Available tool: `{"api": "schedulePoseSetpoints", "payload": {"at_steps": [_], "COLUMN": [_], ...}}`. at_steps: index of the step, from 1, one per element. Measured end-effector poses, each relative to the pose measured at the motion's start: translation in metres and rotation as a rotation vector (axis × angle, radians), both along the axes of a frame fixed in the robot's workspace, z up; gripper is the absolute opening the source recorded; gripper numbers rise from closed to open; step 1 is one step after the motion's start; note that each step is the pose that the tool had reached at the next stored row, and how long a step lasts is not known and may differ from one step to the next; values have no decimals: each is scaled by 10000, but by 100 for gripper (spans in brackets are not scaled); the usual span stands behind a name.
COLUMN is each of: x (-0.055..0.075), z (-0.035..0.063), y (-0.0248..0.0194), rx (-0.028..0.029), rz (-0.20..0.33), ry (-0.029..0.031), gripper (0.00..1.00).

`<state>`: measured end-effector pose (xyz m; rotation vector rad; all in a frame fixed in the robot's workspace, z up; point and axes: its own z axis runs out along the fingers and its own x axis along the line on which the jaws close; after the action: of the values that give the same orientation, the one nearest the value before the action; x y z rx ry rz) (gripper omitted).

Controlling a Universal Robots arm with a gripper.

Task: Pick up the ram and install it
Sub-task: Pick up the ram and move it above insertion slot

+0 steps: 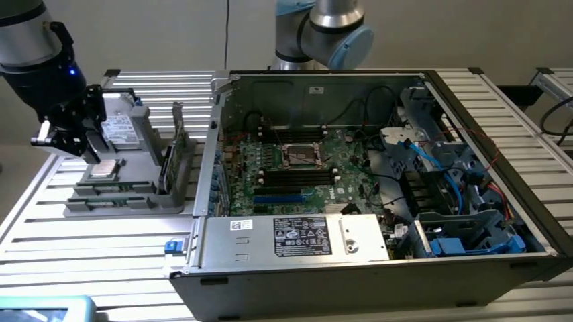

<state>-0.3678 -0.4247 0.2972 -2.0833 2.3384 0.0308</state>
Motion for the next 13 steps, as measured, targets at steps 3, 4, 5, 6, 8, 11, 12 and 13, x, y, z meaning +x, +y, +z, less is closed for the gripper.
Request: {"api": "schedulePoseSetpoints", "payload": {"at_steps": [3, 4, 5, 6, 8, 11, 12, 13], "x": [-1, -1, -1, 0, 0, 0, 0, 0], "z": [-43, -56, -72, -91, -127, -182, -200, -218], "y": [0, 0, 0, 0, -4, -9, -11, -13], "rx": [-1, 0, -1, 1, -1, 0, 0, 0], "rz": [502, 687, 834, 908, 952, 961, 961, 960], "ry": [7, 16, 19, 18, 19, 19, 18, 19], "gripper": [37, 37, 37, 37, 37, 37, 37, 37]}}
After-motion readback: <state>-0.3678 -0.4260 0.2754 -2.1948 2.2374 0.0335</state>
